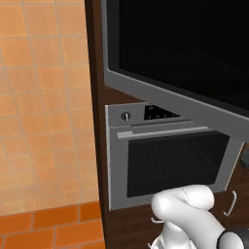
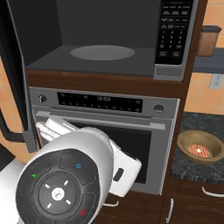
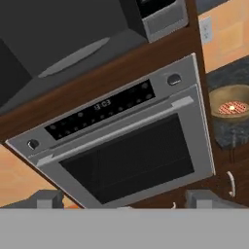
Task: Open the microwave, place the bowl with waffle inside the microwave, then close the microwave door and turn it on.
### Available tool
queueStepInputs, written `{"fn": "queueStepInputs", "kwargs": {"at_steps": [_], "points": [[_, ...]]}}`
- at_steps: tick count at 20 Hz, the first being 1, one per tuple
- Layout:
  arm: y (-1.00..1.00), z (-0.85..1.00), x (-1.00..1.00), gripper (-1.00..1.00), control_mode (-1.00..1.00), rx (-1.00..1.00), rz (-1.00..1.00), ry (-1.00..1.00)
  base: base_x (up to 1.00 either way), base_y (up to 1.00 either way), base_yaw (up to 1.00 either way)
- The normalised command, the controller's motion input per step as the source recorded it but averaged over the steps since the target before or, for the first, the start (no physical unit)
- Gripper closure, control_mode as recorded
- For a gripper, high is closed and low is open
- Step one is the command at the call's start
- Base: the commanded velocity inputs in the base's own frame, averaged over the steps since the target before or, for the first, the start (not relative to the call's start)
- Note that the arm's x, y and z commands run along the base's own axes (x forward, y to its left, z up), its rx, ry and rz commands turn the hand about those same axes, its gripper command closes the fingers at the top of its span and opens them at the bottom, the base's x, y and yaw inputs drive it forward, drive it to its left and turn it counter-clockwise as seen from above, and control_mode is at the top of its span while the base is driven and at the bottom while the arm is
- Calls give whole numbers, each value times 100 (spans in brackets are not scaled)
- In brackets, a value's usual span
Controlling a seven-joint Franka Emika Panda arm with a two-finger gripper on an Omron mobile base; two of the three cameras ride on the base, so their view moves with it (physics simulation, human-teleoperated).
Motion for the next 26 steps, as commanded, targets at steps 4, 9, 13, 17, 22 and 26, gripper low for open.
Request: {"fn": "queueStepInputs", "kwargs": {"at_steps": [4, 9, 13, 17, 22, 26], "points": [[13, -74, 18, -100, -100, 37, 0, 2, 0, 0, 0], [2, 0, 74, -100, -100, 21, 5, 12, 0, 0, 0], [0, -12, 100, -100, -100, 14, 30, 5, 0, 0, 0], [2, -3, 100, -100, -100, 26, 34, 10, 0, 0, 0], [25, 0, 100, -100, -100, 27, 30, 15, 0, 0, 0], [50, -9, 60, -100, -100, 23, 22, 5, 0, 0, 0]]}}
